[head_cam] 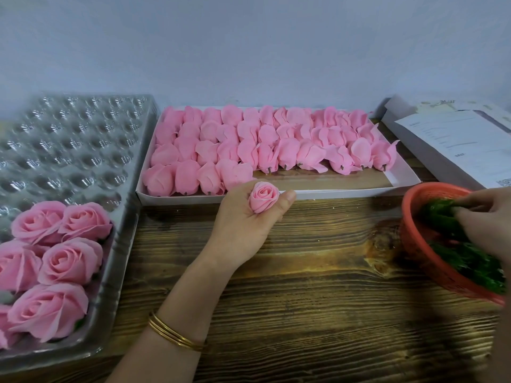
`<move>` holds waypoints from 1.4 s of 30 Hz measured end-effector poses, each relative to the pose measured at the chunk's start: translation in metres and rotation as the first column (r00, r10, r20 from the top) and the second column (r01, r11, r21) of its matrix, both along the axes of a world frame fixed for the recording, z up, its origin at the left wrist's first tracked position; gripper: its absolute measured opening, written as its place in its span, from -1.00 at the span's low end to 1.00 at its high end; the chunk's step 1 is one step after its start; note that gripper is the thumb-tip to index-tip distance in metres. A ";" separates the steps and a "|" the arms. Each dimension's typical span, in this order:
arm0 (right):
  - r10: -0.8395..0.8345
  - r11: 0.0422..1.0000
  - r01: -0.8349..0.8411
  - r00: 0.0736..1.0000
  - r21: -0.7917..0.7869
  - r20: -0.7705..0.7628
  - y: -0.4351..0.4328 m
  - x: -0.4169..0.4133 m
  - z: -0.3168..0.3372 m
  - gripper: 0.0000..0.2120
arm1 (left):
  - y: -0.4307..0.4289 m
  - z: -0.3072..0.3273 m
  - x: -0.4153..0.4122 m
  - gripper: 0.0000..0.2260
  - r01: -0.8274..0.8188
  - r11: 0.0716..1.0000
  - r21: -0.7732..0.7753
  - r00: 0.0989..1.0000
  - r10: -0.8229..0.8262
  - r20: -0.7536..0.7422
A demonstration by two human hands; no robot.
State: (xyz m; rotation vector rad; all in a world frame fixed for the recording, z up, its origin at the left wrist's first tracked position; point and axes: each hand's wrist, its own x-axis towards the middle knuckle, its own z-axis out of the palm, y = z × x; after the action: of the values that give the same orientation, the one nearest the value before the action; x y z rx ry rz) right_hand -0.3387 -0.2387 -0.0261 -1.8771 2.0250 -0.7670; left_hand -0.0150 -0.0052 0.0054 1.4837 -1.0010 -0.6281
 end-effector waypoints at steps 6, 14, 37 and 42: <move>0.016 0.999 -0.016 1.000 -0.033 -0.003 -0.014 -0.007 -0.009 -0.47 | -0.001 -0.002 0.000 -0.76 -0.011 1.000 -0.001 1.000 0.011 -0.023; 0.013 0.998 -0.014 1.000 -0.068 -0.004 -0.051 -0.037 -0.031 -0.59 | -0.001 -0.003 0.001 -0.64 -0.003 1.000 -0.010 1.000 0.003 0.003; 0.345 0.932 -0.292 0.897 -0.217 0.276 0.108 0.100 0.085 -0.71 | -0.001 -0.002 0.001 -0.68 0.007 1.000 -0.012 1.000 -0.007 0.008; 0.553 0.802 -0.589 0.666 -0.103 0.500 0.147 0.153 0.086 -0.64 | 0.000 0.001 0.002 -0.61 -0.034 0.999 -0.009 0.997 0.034 -0.068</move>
State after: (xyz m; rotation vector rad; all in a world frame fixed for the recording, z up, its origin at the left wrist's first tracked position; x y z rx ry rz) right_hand -0.1859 -0.0921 0.0599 -1.8519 1.0260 -0.8684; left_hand -0.0133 -0.0052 0.0067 1.4584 -0.9236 -0.6443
